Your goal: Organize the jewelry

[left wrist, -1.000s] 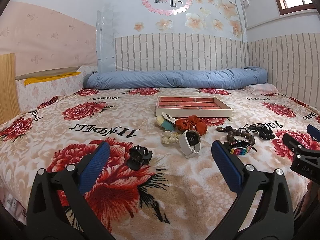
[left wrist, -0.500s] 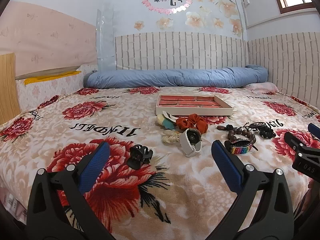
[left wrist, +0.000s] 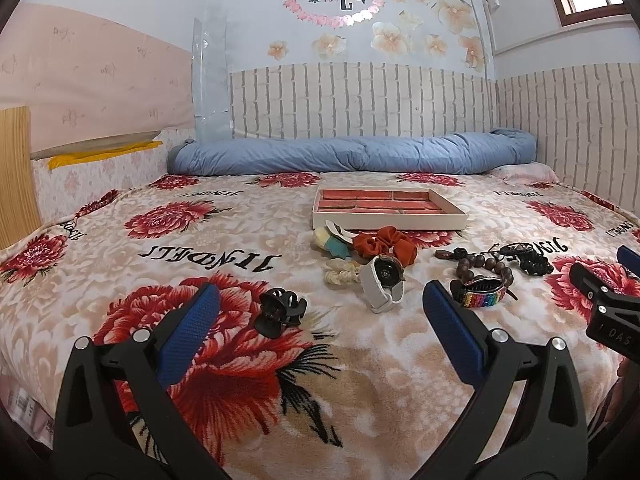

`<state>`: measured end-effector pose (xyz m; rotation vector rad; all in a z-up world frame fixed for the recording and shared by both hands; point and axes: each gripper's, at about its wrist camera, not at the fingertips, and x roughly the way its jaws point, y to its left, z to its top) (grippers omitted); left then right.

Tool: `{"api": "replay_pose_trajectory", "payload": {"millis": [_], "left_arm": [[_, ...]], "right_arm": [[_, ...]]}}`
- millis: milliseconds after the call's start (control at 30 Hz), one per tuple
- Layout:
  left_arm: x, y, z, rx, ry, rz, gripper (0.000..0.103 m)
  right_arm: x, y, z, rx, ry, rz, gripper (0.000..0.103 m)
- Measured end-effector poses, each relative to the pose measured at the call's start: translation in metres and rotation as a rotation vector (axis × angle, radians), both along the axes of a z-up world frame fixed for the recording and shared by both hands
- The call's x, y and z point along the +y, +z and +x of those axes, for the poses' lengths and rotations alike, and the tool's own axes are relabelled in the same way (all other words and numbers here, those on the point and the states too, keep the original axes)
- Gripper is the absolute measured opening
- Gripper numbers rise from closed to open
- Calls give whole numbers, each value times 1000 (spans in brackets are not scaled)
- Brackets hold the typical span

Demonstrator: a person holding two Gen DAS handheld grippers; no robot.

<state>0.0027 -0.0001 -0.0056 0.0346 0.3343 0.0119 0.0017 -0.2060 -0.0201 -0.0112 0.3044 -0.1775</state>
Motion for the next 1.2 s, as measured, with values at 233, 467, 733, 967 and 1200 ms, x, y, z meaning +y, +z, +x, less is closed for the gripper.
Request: {"api": "replay_pose_trajectory", "payload": {"millis": [233, 467, 733, 967, 1200], "left_arm": [[-1, 0, 0, 5, -1, -2, 98], [-2, -3, 2, 15, 1, 1, 98], [-2, -5, 7, 35, 5, 1, 98], [2, 1, 22, 63, 32, -2, 98], [-2, 23, 53, 69, 22, 17, 98]], "right_arm": [[0, 0, 0, 5, 0, -1, 99], [0, -1, 1, 9, 1, -1, 99], [0, -2, 2, 14, -2, 1, 99], [0, -1, 14, 49, -3, -5, 99], [-3, 15, 51, 69, 20, 2, 99]]}}
